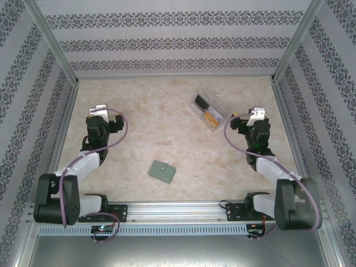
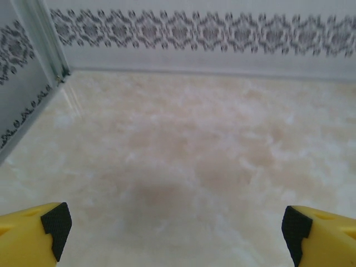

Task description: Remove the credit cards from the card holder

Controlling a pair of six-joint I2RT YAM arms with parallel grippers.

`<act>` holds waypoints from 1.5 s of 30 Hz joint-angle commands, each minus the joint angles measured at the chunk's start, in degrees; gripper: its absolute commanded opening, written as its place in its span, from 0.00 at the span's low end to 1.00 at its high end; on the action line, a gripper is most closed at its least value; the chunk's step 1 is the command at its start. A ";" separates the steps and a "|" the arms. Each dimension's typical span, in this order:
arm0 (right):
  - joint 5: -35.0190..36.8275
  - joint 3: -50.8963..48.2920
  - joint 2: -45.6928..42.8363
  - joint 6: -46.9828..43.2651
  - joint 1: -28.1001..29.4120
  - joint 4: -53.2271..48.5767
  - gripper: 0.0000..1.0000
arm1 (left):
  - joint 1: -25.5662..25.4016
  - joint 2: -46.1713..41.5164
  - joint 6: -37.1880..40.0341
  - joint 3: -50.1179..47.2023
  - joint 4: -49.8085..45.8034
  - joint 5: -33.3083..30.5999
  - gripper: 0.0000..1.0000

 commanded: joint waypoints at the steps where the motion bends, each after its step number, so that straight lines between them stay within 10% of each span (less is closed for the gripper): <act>1: 2.91 7.01 -3.21 8.24 -0.01 -16.57 0.98 | 0.25 -4.39 -9.03 4.75 -16.89 -2.88 0.99; 11: -12.47 23.02 -4.42 14.32 2.06 -42.43 0.98 | 0.25 -5.93 -18.82 19.26 -44.54 -2.42 0.99; 28: -8.21 37.65 17.36 -0.28 42.52 -53.94 0.98 | 0.25 -7.28 -17.80 22.74 -49.78 -1.97 0.99; 45: -9.14 54.44 42.77 -5.68 53.97 -67.41 0.94 | 0.25 -7.24 -17.13 22.01 -49.60 -3.90 0.99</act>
